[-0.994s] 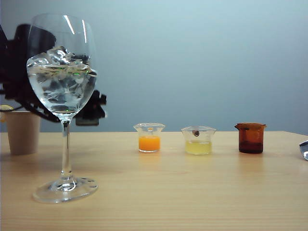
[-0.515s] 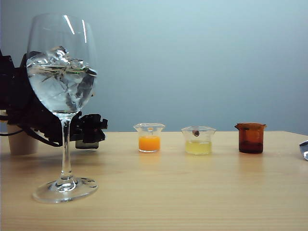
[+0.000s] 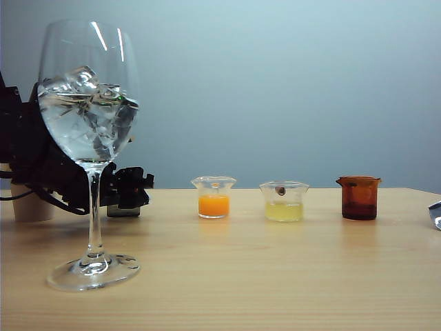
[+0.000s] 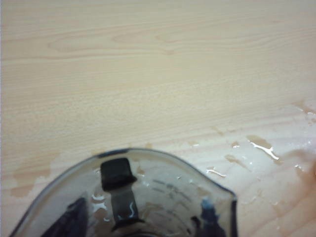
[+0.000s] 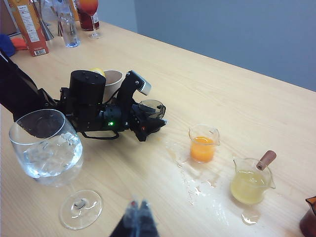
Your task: Pick up the first measuring cup from the left, pour the coconut rum inside into the goblet, and finally put the measuring cup back in its original place.
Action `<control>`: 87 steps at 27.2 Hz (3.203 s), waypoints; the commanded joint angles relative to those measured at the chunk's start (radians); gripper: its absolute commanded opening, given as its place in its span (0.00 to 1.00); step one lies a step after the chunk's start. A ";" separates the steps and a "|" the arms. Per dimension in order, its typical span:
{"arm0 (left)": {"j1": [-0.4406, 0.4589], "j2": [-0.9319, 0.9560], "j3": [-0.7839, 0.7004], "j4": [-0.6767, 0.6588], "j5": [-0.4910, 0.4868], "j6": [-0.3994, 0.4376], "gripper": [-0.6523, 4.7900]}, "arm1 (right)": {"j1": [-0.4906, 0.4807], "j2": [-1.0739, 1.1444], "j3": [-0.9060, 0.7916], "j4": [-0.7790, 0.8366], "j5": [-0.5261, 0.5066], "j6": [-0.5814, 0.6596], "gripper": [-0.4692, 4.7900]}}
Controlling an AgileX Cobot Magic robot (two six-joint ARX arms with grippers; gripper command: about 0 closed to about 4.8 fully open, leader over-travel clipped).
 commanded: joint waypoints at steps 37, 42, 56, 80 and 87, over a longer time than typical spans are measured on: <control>0.000 -0.163 0.002 -0.401 0.024 -0.049 0.75 | -0.001 -0.002 0.004 0.013 -0.001 -0.003 0.08; 0.000 -0.204 0.002 -0.488 0.024 -0.048 0.75 | -0.001 -0.002 0.004 0.013 -0.001 -0.003 0.08; 0.000 -0.440 0.002 -0.749 -0.066 -0.040 0.11 | -0.001 -0.002 0.004 0.013 -0.001 -0.003 0.08; -0.002 -1.232 -0.127 -1.027 -0.060 -0.040 0.11 | -0.001 -0.015 -0.039 0.039 0.149 -0.141 0.08; -0.002 -1.487 -0.317 -0.975 -0.066 -0.002 0.11 | -0.001 -0.051 -0.157 0.118 0.238 -0.140 0.08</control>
